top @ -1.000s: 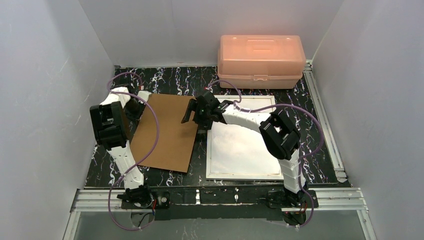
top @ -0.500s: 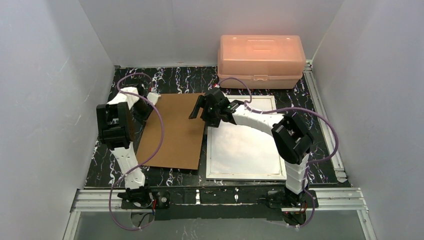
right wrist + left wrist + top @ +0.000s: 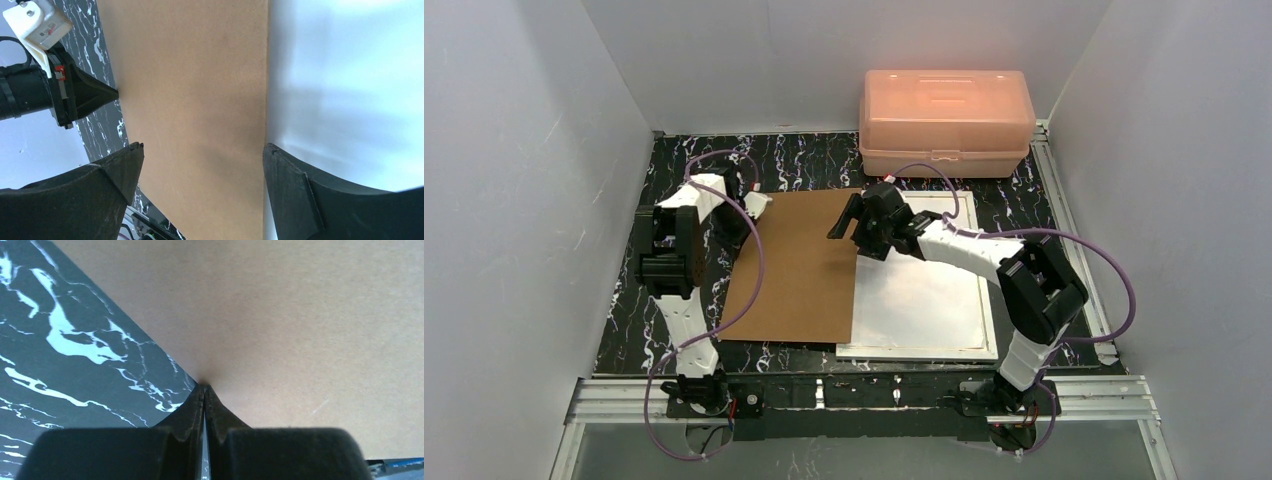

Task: Put the photo into the frame
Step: Move the photo frame item to the center of the board, then pick up the photo frame item at the center of the board.

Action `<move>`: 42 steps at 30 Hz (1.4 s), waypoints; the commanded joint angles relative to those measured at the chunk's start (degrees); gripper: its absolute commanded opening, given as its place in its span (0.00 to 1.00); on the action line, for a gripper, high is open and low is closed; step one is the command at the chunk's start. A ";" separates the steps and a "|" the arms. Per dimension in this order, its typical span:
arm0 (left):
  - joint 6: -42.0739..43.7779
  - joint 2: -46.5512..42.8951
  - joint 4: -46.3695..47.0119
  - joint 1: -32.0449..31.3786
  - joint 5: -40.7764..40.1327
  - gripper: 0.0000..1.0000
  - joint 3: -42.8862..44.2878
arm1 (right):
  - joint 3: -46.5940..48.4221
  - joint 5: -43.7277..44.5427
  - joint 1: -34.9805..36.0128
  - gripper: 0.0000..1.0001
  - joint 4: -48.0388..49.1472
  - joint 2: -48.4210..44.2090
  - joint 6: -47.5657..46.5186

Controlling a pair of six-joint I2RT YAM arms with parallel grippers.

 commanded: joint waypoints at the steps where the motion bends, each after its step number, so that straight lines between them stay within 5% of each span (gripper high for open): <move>1: -3.25 1.00 -4.36 -4.32 17.17 0.00 -1.83 | -1.46 -6.60 0.85 0.94 13.99 -4.03 4.42; 10: -2.34 0.29 -3.72 -3.41 13.89 0.00 -2.66 | -1.13 -8.45 -2.03 0.95 2.40 -3.68 -4.46; 26: -2.92 -2.12 -8.31 1.01 16.75 0.00 3.12 | -6.93 -11.79 -6.58 0.88 -0.49 -6.87 -14.34; 33: -0.48 -6.07 -15.32 7.23 19.86 0.19 10.20 | -9.51 -15.42 -7.23 0.78 3.26 -5.24 -14.23; 42: 0.71 -5.79 -3.96 8.56 8.02 0.19 -2.49 | -10.64 -17.35 -7.64 0.71 6.08 -3.95 -13.09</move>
